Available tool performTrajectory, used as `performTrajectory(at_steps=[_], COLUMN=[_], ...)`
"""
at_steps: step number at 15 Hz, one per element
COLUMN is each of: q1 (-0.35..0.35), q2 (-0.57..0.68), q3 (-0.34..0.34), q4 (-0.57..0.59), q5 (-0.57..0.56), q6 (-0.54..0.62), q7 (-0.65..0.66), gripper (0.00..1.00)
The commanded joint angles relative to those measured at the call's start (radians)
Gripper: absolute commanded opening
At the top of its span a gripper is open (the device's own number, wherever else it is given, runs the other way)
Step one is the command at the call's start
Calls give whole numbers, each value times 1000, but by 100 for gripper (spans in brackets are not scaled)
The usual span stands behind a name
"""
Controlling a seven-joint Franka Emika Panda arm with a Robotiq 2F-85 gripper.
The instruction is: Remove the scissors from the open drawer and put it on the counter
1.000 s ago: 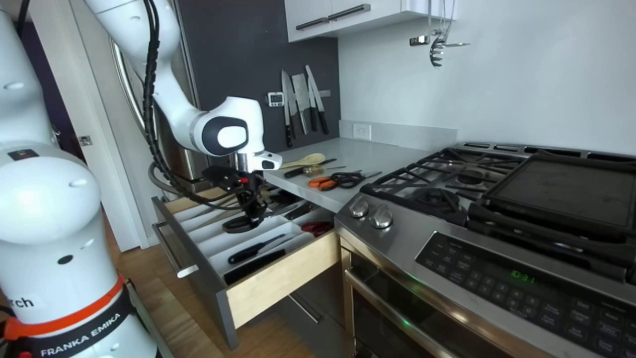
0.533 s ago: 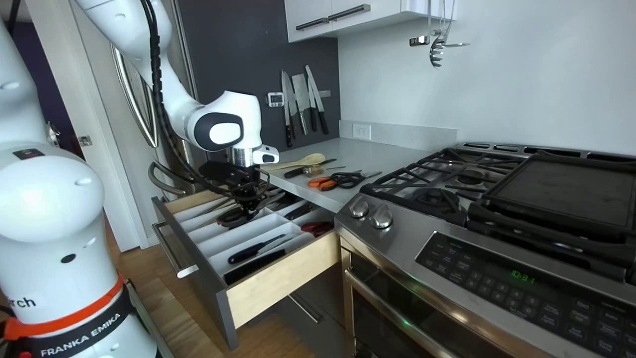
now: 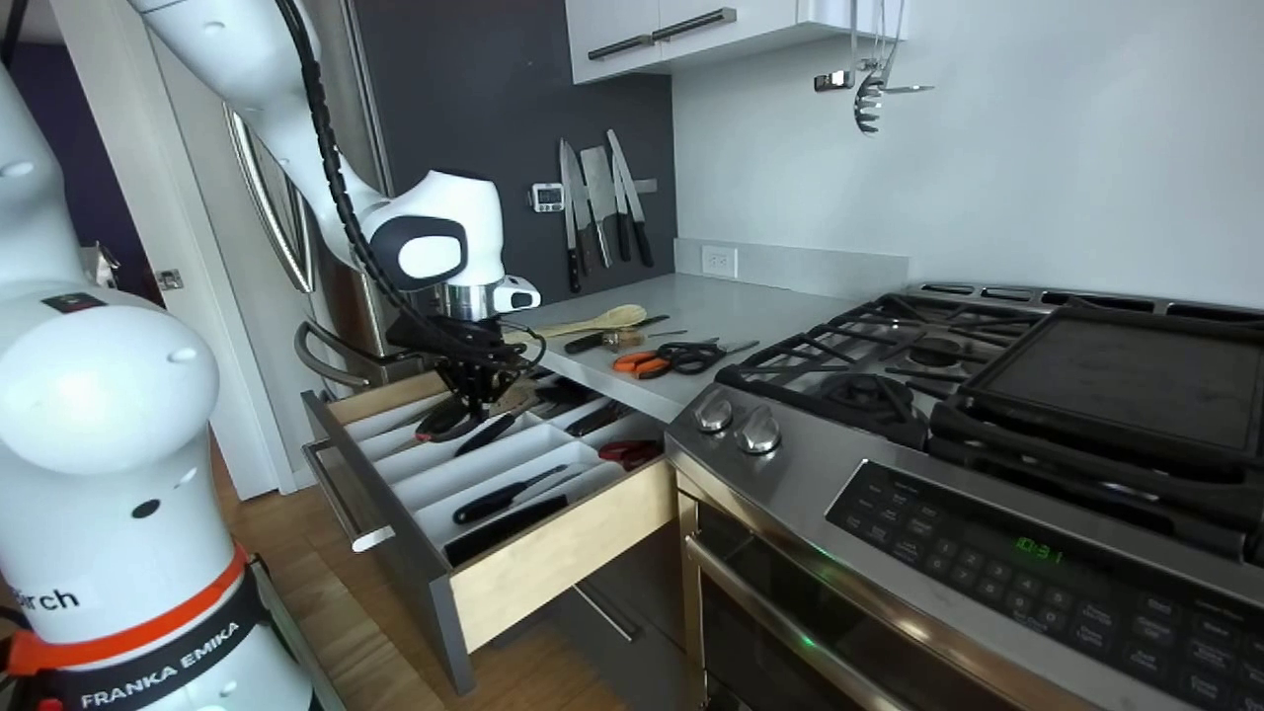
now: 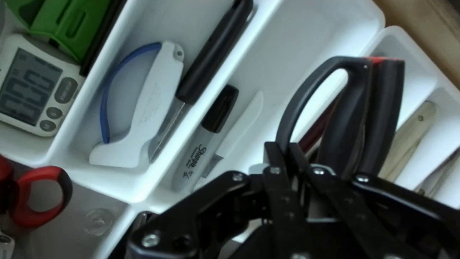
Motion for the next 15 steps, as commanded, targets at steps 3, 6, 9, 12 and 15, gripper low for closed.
performTrajectory(at_steps=[3, 6, 9, 12, 15], q1=[45, 11, -54, -113, -150], q2=[-125, -171, -182, -163, -126], q3=[-82, -134, -209, -273, -287], q4=[-14, -19, 1, 54, 136], q5=[228, 260, 257, 272, 290], q6=[-46, -100, -170, -203, -167], q7=[-156, -140, -105, -79, -15], gripper=[2, 2, 2, 2, 2])
